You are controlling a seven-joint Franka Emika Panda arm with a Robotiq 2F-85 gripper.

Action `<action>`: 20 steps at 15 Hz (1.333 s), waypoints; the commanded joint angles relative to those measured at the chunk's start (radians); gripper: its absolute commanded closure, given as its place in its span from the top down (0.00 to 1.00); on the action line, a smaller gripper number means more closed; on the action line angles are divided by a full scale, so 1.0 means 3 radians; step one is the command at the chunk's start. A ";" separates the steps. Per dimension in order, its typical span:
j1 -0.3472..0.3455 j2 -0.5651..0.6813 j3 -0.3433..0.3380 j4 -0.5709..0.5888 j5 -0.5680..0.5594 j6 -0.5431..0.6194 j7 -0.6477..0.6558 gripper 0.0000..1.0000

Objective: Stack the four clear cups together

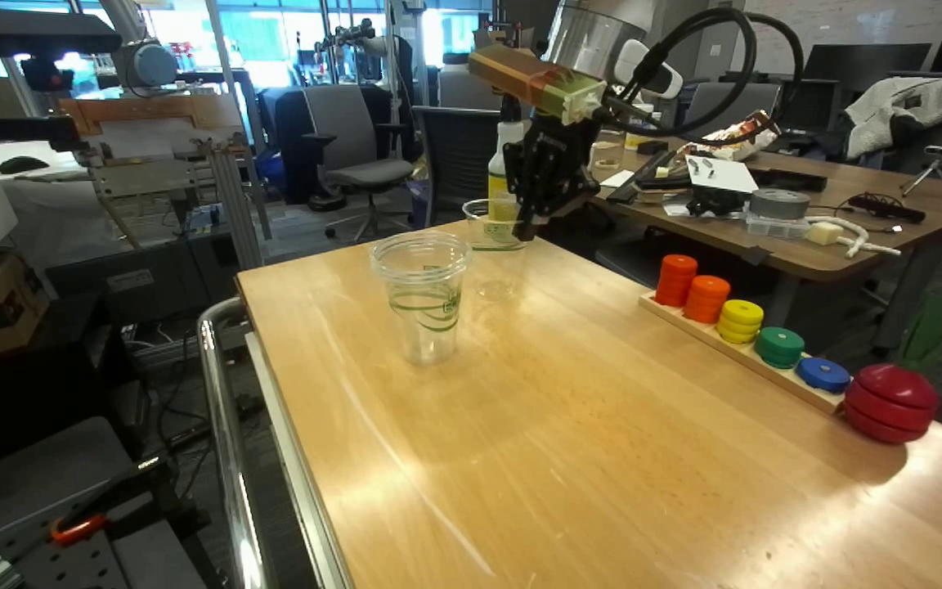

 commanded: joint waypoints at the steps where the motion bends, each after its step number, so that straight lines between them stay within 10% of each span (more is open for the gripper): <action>1: -0.0030 -0.0018 0.0012 0.0026 0.0117 0.0003 0.0034 0.01; 20: -0.0220 -0.2333 -0.0451 -0.1919 0.0557 0.0025 0.0160 0.02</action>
